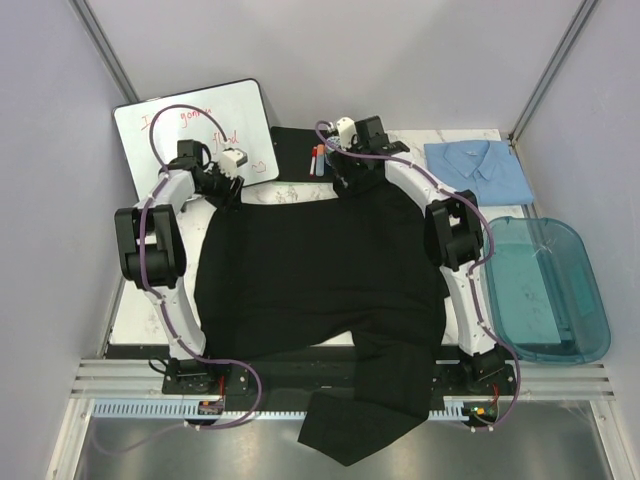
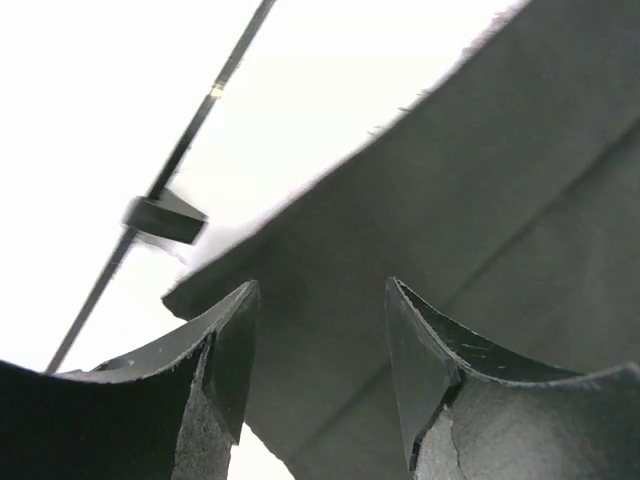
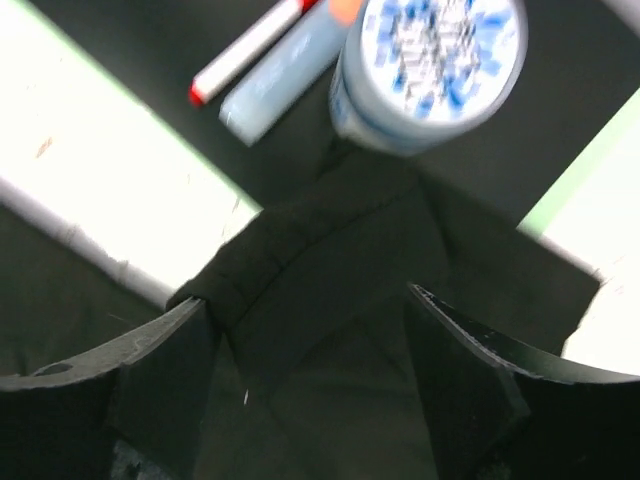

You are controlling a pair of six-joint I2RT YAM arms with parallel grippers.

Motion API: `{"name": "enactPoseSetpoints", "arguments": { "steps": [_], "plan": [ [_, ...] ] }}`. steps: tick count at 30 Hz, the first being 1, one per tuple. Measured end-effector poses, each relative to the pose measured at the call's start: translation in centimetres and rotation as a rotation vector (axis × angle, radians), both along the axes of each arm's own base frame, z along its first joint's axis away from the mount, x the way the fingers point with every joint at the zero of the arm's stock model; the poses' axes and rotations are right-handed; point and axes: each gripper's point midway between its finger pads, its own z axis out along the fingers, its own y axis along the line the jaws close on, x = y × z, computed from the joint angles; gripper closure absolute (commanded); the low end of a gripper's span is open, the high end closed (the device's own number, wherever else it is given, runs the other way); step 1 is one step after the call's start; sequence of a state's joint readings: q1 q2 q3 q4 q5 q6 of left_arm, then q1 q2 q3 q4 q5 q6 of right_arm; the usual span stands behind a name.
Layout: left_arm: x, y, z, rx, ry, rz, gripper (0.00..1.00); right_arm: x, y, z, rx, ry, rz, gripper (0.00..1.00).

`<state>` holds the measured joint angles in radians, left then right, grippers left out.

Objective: Fold and stack the long sleeve shirts
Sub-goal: Flatten the shirt out

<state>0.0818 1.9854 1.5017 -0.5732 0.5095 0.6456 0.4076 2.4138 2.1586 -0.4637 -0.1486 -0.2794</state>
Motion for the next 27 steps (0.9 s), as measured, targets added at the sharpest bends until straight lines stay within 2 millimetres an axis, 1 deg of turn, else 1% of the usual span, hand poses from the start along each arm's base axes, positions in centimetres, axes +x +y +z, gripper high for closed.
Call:
{"name": "enactPoseSetpoints", "arguments": {
  "steps": [1, 3, 5, 7, 8, 9, 11, 13, 15, 16, 18, 22, 23, 27],
  "plan": [
    [0.3, 0.2, -0.2, 0.009, -0.001, 0.000, 0.43, -0.5, -0.4, -0.2, 0.007, 0.022, 0.001, 0.19],
    [0.7, 0.5, -0.4, 0.025, -0.004, 0.000, 0.43, -1.7, -1.8, -0.3, 0.023, 0.077, -0.009, 0.19],
    [1.0, 0.9, -0.6, 0.047, -0.010, -0.001, 0.44, -2.0, -4.0, 0.6, 0.051, 0.102, -0.037, 0.20],
    [1.1, 1.2, -0.6, 0.064, -0.015, -0.005, 0.44, -1.7, -6.9, 2.4, 0.072, 0.095, -0.086, 0.23],
    [1.2, 1.3, -0.6, 0.075, -0.018, -0.006, 0.45, -1.7, -7.4, 3.2, 0.079, 0.084, -0.096, 0.26],
    [1.4, 1.5, -0.6, 0.084, -0.023, -0.008, 0.45, -1.1, -9.9, 4.2, 0.087, 0.069, -0.138, 0.28],
    [1.9, 1.7, -0.7, 0.100, -0.033, -0.012, 0.46, -0.5, -12.4, 5.4, 0.099, 0.050, -0.186, 0.31],
    [2.1, 2.0, -0.8, 0.117, -0.036, -0.016, 0.46, 0.0, -14.9, 5.5, 0.108, 0.054, -0.237, 0.31],
    [2.1, 2.2, -1.1, 0.126, -0.034, -0.019, 0.46, 0.2, -16.4, 4.5, 0.113, 0.084, -0.272, 0.32],
    [2.1, 2.2, -1.1, 0.131, -0.034, -0.019, 0.46, 0.3, -16.8, 3.8, 0.115, 0.102, -0.283, 0.32],
    [2.1, 2.5, -1.1, 0.145, -0.035, -0.019, 0.46, 0.3, -17.0, 2.2, 0.116, 0.142, -0.292, 0.32],
    [2.2, 2.7, -1.2, 0.159, -0.037, -0.019, 0.45, -0.4, -16.2, -1.5, 0.120, 0.238, -0.290, 0.32],
    [2.2, 2.8, -1.2, 0.162, -0.037, -0.018, 0.45, -0.5, -16.1, -2.3, 0.123, 0.256, -0.291, 0.34],
    [2.2, 3.0, -1.3, 0.176, -0.034, -0.014, 0.45, -0.8, -15.5, -4.5, 0.126, 0.306, -0.295, 0.36]
  ]
}}
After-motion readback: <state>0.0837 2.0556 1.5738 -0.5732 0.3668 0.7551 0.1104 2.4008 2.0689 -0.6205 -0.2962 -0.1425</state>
